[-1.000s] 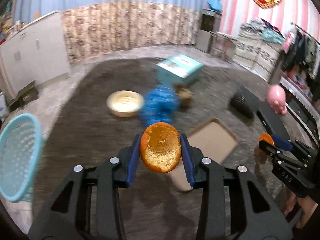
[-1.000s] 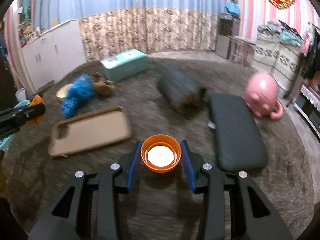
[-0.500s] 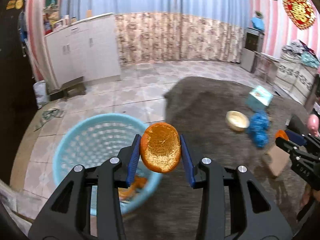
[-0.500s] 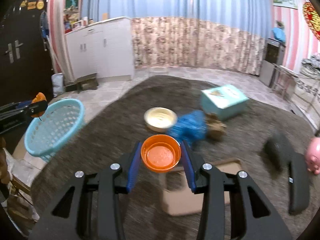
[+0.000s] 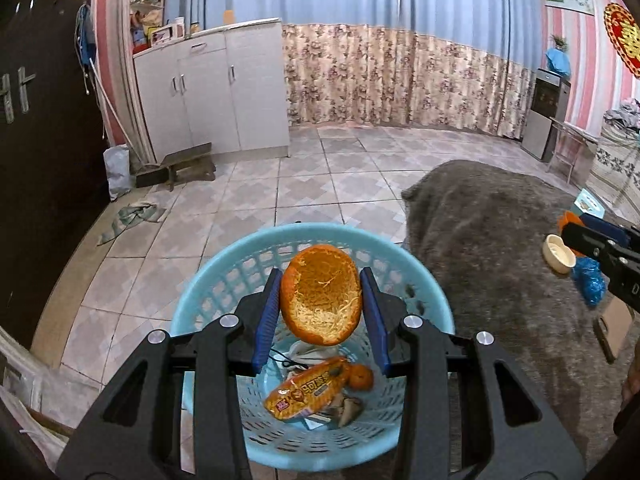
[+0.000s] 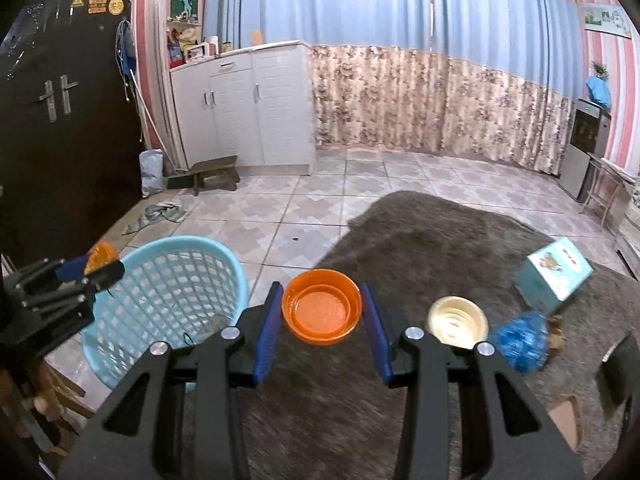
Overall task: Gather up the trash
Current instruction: 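Carry the peel over the basket and open the left tool while the right carries the bowl, then open the right tool over the basket to drop the orange bowl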
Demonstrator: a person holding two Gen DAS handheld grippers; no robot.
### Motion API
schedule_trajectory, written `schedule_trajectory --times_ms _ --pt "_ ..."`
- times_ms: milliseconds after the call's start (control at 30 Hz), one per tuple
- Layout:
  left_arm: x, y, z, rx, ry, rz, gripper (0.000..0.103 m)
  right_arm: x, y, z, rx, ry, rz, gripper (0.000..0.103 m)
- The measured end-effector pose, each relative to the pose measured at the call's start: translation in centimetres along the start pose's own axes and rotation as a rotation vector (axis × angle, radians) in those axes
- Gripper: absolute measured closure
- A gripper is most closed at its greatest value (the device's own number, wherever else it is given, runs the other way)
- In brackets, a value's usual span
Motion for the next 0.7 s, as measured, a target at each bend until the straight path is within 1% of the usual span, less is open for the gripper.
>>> schedule_trajectory --times_ms 100,133,167,200,233,267,367,467,600,700 --pt "-0.9 -0.4 -0.5 -0.005 -0.006 0.015 0.063 -1.4 -0.2 -0.6 -0.005 0.012 0.012 0.063" --pt "-1.2 -0.5 -0.7 -0.008 -0.009 0.018 0.058 -1.6 -0.3 -0.7 -0.007 0.014 0.016 0.063" --pt "-1.4 -0.6 -0.8 -0.009 -0.006 0.016 0.053 -1.8 -0.5 -0.8 -0.01 0.015 0.021 0.063" --pt "-1.6 -0.5 -0.8 -0.003 0.01 0.014 0.038 -2.1 -0.6 -0.9 -0.014 0.016 0.026 0.063" --pt "-1.7 -0.5 -0.7 0.007 0.02 0.014 0.028 -2.2 -0.4 -1.2 -0.016 0.016 0.03 0.063" --pt "-1.9 -0.4 -0.5 0.018 0.024 0.016 0.026 -2.3 -0.4 -1.3 -0.018 0.016 0.034 0.063" --pt "-2.6 0.1 0.0 0.038 0.025 0.032 0.024 -2.5 -0.5 -1.5 -0.023 0.012 0.042 0.063" --pt "-3.4 0.3 0.6 0.055 0.049 0.045 0.017 -2.9 -0.1 -1.9 -0.026 0.021 0.04 0.063" --pt "-4.5 0.3 1.4 0.066 0.091 0.051 0.012 -5.2 0.5 -2.9 -0.029 0.057 0.06 0.063" --pt "-5.7 0.3 1.8 0.071 0.115 0.091 0.009 -7.6 0.8 -3.9 -0.037 0.088 0.095 0.063"
Point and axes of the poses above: each gripper's, at about its wrist camera, not at the fingertips, and z roughly against the way its jaws point, x to its right, y to its top, the point moved 4 cm from there along -z, roughly the way its jaws point, and after that the axes turned 8 degrees about -y, right-handed, at the moved point
